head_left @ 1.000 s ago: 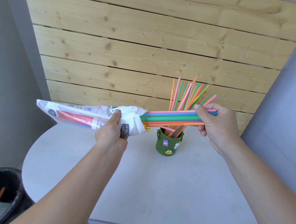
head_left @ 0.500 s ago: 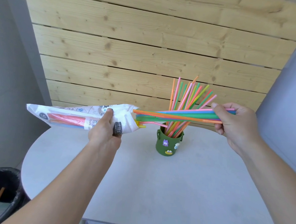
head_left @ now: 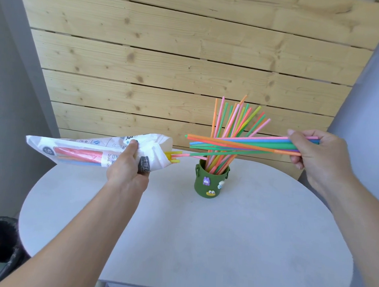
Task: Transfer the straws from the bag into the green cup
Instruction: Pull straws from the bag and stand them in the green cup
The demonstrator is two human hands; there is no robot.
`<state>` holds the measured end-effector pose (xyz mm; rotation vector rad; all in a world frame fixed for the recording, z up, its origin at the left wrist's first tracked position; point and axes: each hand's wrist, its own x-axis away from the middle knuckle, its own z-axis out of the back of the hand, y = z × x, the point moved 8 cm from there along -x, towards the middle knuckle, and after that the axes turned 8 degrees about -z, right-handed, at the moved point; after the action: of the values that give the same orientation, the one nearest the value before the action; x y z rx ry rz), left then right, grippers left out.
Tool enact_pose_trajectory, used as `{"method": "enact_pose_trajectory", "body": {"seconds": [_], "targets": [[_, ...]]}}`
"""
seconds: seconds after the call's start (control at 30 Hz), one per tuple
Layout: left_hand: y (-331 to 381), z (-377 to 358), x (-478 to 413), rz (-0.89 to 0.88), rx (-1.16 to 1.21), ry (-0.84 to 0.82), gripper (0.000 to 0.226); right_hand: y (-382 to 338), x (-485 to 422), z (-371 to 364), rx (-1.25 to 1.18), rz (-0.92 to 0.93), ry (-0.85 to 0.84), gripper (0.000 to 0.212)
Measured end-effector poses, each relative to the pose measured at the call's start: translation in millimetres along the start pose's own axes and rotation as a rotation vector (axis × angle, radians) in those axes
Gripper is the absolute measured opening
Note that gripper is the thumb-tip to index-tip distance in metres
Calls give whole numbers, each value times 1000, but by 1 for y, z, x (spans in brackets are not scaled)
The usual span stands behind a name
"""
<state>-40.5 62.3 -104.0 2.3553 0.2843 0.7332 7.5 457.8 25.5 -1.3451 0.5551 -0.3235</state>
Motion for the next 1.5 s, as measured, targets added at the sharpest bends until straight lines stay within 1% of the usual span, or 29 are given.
{"method": "enact_pose_trajectory", "body": {"seconds": [0.13,0.3,0.4,0.73,1.0,1.13,1.5], "targets": [[1,1,1,-2,3,6,40,2,-6,19,57,4,4,24],[3,1,1,-9,8,-7,41,14,-11,26,87,-33,9,20],[3,0,2,-13,12,-23,42,14,-13,23,128,-28,4,21],[4,-3,5,-11,21,-72,41,-7,-22,-2,409,17,-52,25],[4,-5,7,-11,13,-105,40,-37,-31,-15,556,115,-70,27],[5,-4,7,-9,11,-92,42,-43,-39,-18,576,119,-87,31],[6,-4,7,-3,3,-90,42,-48,-47,-21,620,103,-146,33]]}}
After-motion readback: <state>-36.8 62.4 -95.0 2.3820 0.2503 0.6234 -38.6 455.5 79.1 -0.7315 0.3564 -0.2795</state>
